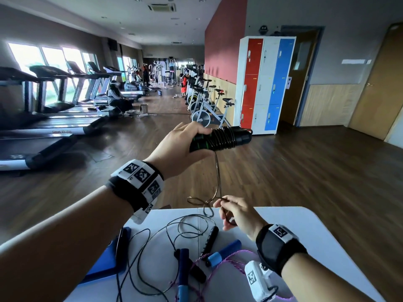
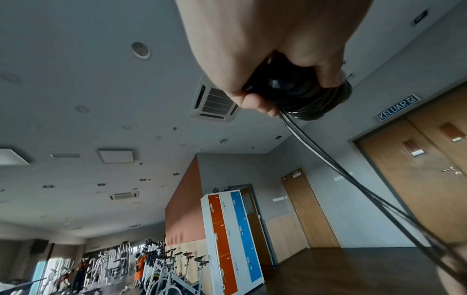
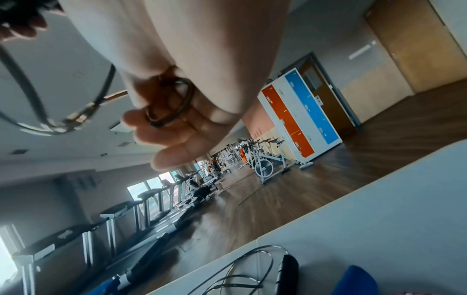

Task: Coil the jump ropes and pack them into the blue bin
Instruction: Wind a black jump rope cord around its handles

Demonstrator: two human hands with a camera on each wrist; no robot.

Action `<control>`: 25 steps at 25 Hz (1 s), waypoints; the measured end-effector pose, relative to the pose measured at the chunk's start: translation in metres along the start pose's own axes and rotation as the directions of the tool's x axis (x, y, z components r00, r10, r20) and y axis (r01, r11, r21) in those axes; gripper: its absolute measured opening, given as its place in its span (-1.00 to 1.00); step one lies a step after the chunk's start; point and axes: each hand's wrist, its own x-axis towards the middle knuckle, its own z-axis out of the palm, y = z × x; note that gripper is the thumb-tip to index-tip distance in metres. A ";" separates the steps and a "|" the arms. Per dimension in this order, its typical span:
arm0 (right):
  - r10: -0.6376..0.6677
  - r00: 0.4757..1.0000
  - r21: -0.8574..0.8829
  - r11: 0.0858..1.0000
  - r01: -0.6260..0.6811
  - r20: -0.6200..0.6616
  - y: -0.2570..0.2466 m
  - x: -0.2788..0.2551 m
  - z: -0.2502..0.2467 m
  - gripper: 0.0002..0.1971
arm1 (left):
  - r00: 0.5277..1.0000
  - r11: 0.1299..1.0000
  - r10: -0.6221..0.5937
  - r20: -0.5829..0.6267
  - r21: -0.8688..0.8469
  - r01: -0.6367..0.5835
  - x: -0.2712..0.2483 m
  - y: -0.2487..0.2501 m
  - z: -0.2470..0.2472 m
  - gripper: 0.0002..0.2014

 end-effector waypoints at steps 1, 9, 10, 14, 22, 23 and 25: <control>0.003 1.000 0.035 0.999 -0.003 -0.012 -0.003 -0.002 0.001 -0.72 | 1.000 1.000 -0.003 -0.003 0.000 0.003 -0.003 -0.002 0.003 -0.58; -0.328 0.894 -0.278 0.929 0.246 -0.304 -0.016 0.000 -0.004 -0.71 | 0.999 0.998 -0.047 0.023 -0.031 0.047 -0.005 -0.003 0.006 -0.57; -0.390 0.863 -0.337 0.899 0.280 -0.321 -0.018 0.000 -0.008 -0.62 | 0.999 0.998 -0.048 0.025 -0.046 0.049 -0.004 -0.002 0.005 -0.58; -0.622 0.730 -0.508 0.743 0.436 -0.283 -0.020 0.009 -0.017 -0.62 | 0.998 0.993 -0.065 0.028 -0.101 0.067 -0.001 0.002 0.005 -0.58; -0.125 0.892 0.579 0.720 0.382 -0.434 -0.060 -0.023 0.000 -0.33 | 0.991 0.989 -0.129 0.026 -0.073 0.131 0.004 0.007 0.005 -0.59; -0.125 0.901 0.623 0.682 0.382 -0.415 -0.062 -0.024 -0.001 -0.30 | 0.991 0.989 -0.133 0.029 -0.059 0.135 0.004 0.006 0.005 -0.59; -0.132 0.905 0.659 0.644 0.388 -0.404 -0.066 -0.026 -0.002 -0.36 | 0.989 0.989 -0.142 0.043 -0.029 0.143 0.003 0.004 0.005 -0.58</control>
